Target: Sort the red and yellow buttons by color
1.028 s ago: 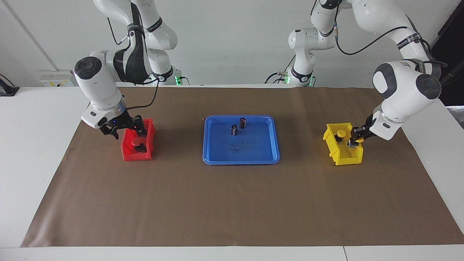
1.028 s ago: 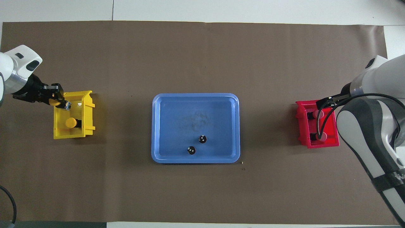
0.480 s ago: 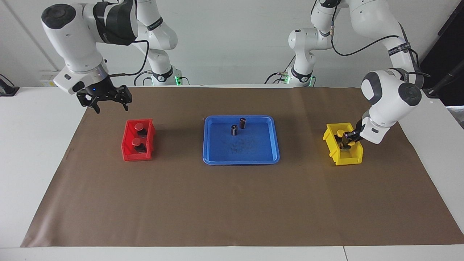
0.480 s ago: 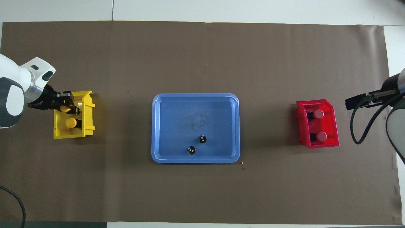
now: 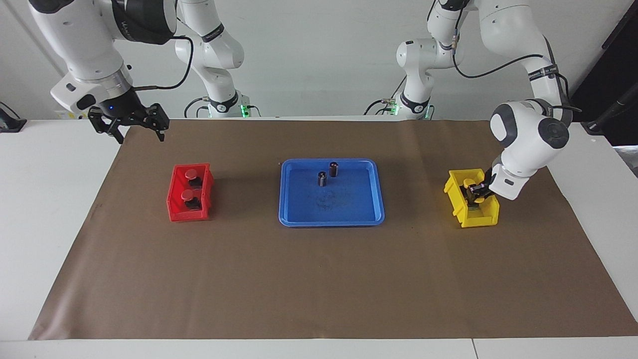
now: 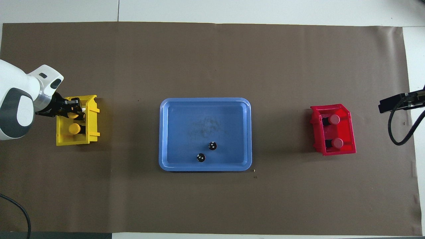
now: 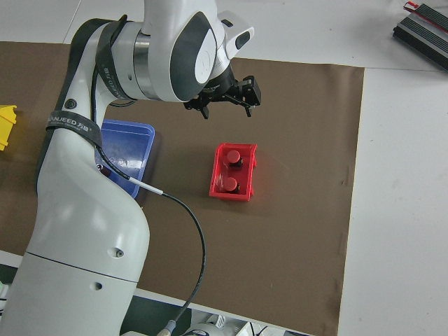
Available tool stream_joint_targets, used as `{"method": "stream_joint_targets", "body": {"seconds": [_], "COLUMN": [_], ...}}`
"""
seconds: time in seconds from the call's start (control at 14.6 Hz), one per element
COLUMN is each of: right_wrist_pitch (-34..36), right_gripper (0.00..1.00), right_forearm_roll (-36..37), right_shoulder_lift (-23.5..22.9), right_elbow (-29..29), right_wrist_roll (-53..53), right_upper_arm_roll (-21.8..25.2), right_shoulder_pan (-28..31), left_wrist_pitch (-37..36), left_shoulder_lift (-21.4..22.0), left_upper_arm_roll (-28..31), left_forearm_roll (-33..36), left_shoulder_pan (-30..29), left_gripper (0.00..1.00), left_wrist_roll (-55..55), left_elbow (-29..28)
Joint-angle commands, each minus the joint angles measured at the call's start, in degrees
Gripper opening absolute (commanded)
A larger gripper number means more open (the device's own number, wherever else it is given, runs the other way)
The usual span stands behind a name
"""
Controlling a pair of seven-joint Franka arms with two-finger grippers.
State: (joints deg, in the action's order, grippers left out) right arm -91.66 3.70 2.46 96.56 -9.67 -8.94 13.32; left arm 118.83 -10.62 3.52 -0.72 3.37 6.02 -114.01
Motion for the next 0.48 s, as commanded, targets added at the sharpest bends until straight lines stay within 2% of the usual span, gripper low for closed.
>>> {"method": "stream_joint_targets", "body": {"seconds": [0.0, 0.07, 0.21, 0.41], "right_wrist_pitch": [2.27, 2.45, 2.54, 3.07], "right_gripper": [1.0, 1.0, 1.0, 1.0], "right_forearm_roll": [-0.63, -0.89, -1.06, -1.15], "right_shoulder_lift": [-0.35, -0.26, 0.09, 0.09], "right_elbow": [-2.08, -2.26, -2.26, -2.26], "right_wrist_roll": [-1.05, -0.96, 2.53, 2.82], "right_upper_arm_roll": [0.93, 3.82, 6.3, 8.5], "right_shoulder_pan": [-0.82, -2.76, -6.02, -7.35], "left_wrist_pitch": [1.58, 1.75, 1.93, 2.37], "left_shoulder_lift": [1.22, 1.22, 1.22, 1.22], "left_upper_arm_roll": [-0.09, -0.09, -0.09, -0.09], "left_forearm_roll": [1.16, 1.16, 1.25, 1.16], "left_shoulder_pan": [0.41, 0.41, 0.41, 0.33], "left_gripper": [0.01, 0.01, 0.02, 0.12], "left_wrist_roll": [1.89, 1.89, 1.89, 1.8], "left_elbow": [-1.39, -1.39, -1.57, -1.83]}}
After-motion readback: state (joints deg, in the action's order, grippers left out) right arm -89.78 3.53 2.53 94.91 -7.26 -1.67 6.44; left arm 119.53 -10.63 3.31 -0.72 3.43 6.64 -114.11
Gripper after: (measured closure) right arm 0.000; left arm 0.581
